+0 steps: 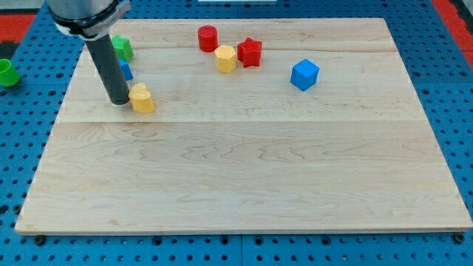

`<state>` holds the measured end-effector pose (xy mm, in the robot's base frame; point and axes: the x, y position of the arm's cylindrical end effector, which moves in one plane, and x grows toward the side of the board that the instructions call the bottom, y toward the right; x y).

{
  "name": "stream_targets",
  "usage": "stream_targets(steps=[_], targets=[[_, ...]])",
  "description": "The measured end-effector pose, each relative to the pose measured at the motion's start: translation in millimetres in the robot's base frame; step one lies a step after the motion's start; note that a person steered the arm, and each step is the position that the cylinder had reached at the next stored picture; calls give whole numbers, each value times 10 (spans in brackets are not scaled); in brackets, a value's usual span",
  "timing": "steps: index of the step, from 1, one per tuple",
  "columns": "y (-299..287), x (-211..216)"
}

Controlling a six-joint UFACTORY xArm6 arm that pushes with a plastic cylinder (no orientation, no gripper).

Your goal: Keep green star in between yellow heart and blue triangle

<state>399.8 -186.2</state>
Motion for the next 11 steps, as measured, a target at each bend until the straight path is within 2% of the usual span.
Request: stream_targets(steps=[4,5,6,8,9,10,11], targets=[[445,-19],[309,205],[656,176],[1776,-431],[1913,-611],[1163,-67],[334,272]])
